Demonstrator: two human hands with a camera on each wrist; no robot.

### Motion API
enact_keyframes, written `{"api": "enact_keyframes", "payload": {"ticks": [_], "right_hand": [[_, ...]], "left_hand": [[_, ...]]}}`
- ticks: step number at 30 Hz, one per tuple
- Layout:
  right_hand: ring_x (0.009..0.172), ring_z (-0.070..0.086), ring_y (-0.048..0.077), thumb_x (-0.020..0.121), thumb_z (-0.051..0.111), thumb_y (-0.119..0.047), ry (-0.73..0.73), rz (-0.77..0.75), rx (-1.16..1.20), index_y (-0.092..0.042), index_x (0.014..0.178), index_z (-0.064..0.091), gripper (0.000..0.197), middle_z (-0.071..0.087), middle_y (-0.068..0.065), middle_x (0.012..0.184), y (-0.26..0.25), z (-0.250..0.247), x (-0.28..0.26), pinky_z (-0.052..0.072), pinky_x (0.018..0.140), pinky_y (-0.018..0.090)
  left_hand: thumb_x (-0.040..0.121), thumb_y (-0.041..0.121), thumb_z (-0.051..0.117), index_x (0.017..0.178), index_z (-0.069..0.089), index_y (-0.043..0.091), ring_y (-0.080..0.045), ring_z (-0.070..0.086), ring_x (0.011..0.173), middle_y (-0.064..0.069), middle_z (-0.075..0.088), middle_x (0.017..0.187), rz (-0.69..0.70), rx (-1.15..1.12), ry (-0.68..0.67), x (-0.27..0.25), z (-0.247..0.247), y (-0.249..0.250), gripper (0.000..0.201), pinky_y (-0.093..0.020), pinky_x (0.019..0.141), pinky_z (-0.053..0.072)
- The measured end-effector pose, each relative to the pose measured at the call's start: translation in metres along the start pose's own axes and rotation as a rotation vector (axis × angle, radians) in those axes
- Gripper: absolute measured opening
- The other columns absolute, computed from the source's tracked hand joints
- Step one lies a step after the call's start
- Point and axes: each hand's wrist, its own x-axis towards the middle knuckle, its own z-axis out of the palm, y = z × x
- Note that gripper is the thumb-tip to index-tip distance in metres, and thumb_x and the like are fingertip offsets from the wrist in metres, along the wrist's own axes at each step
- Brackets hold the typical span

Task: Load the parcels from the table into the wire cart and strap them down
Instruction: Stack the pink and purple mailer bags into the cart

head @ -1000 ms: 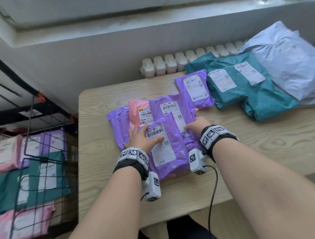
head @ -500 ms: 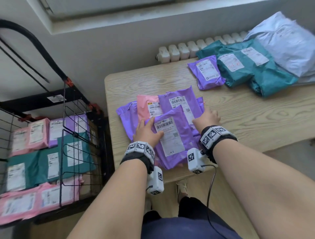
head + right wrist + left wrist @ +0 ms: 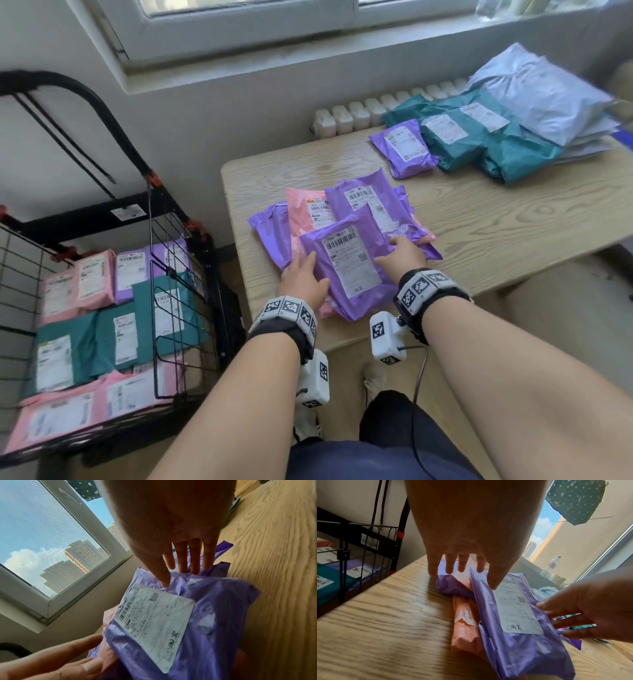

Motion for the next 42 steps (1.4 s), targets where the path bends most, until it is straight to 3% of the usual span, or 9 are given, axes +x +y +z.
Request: {"api": "enact_keyframes", "payload": {"ticks": [11, 17, 21, 28, 31, 35, 37, 40, 42], "right_hand": [[0.112, 0.058, 0.034, 0.071, 0.073, -0.019, -0.093, 0.042, 0.005, -0.006, 0.124, 0.039, 0.064, 0.059, 0.015, 0.118, 0.017, 0.024, 0.010, 0.044, 0.099, 0.048], [0.092, 0.063, 0.033, 0.080, 0.053, -0.010, -0.159, -0.061, -0.022, -0.011, 0.077, 0.064, 0.011, 0.066, 0.014, 0.089, 0.010, 0.009, 0.004, 0.051, 0.085, 0.034], [0.092, 0.056, 0.028, 0.083, 0.048, -0.005, -0.124, -0.159, 0.004, -0.007, 0.095, 0.066, 0.022, 0.061, 0.011, 0.093, -0.009, 0.004, -0.008, 0.042, 0.081, 0.029], [0.083, 0.046, 0.026, 0.085, 0.046, -0.006, -0.091, -0.264, 0.151, -0.005, 0.083, 0.059, 0.013, 0.053, 0.012, 0.083, -0.071, 0.019, -0.052, 0.032, 0.069, 0.028], [0.090, 0.052, 0.026, 0.089, 0.047, -0.007, -0.109, -0.323, 0.165, -0.008, 0.085, 0.064, 0.017, 0.055, 0.007, 0.084, -0.105, 0.041, -0.082, 0.038, 0.068, 0.026], [0.105, 0.059, 0.031, 0.091, 0.048, -0.005, -0.191, -0.295, 0.315, 0.000, 0.118, 0.064, 0.032, 0.063, 0.007, 0.095, -0.152, 0.091, -0.137, 0.044, 0.086, 0.030], [0.091, 0.057, 0.026, 0.088, 0.049, -0.008, -0.212, -0.328, 0.253, -0.002, 0.110, 0.066, 0.029, 0.056, 0.002, 0.079, -0.170, 0.124, -0.160, 0.047, 0.085, 0.032], [0.076, 0.057, 0.024, 0.077, 0.055, -0.004, -0.266, -0.318, 0.268, -0.007, 0.075, 0.066, 0.012, 0.059, 0.008, 0.075, -0.191, 0.166, -0.199, 0.047, 0.067, 0.031], [0.071, 0.052, 0.022, 0.077, 0.056, -0.002, -0.331, -0.325, 0.286, -0.003, 0.075, 0.065, 0.009, 0.058, 0.008, 0.072, -0.202, 0.186, -0.223, 0.042, 0.062, 0.028]], "left_hand": [[0.090, 0.037, 0.052, 0.144, 0.033, 0.015, -0.031, 0.038, 0.133, -0.013, 0.038, 0.145, -0.261, -0.109, 0.006, -0.046, 0.015, 0.002, 0.062, -0.038, 0.111, 0.033], [0.093, 0.028, 0.052, 0.146, 0.035, 0.016, -0.028, 0.038, 0.135, -0.012, 0.037, 0.148, -0.315, -0.207, 0.093, -0.066, 0.029, 0.005, 0.057, -0.033, 0.112, 0.029], [0.092, 0.026, 0.052, 0.143, 0.041, 0.019, -0.025, 0.042, 0.133, -0.008, 0.042, 0.147, -0.340, -0.281, 0.130, -0.075, 0.026, 0.001, 0.053, -0.032, 0.109, 0.033], [0.094, 0.027, 0.049, 0.140, 0.046, 0.019, -0.025, 0.050, 0.125, -0.007, 0.048, 0.142, -0.391, -0.436, 0.214, -0.099, -0.020, -0.035, 0.046, -0.031, 0.102, 0.039], [0.095, 0.031, 0.048, 0.132, 0.053, 0.013, -0.025, 0.056, 0.110, -0.008, 0.057, 0.130, -0.381, -0.484, 0.233, -0.118, -0.047, -0.069, 0.041, -0.031, 0.094, 0.042], [0.090, 0.040, 0.051, 0.099, 0.063, 0.013, -0.031, 0.065, 0.089, -0.013, 0.067, 0.100, -0.384, -0.660, 0.292, -0.151, -0.083, -0.130, 0.031, -0.041, 0.086, 0.054], [0.088, 0.036, 0.058, 0.093, 0.062, 0.013, -0.034, 0.068, 0.080, -0.011, 0.066, 0.090, -0.417, -0.753, 0.340, -0.169, -0.100, -0.161, 0.025, -0.048, 0.073, 0.059], [0.090, 0.019, 0.060, 0.099, 0.061, 0.007, -0.028, 0.062, 0.056, -0.005, 0.060, 0.081, -0.470, -0.804, 0.401, -0.197, -0.124, -0.208, 0.015, -0.037, 0.053, 0.060], [0.090, 0.014, 0.060, 0.109, 0.062, 0.003, -0.025, 0.060, 0.050, -0.009, 0.062, 0.088, -0.493, -0.804, 0.428, -0.209, -0.136, -0.238, 0.022, -0.032, 0.049, 0.058]]}}
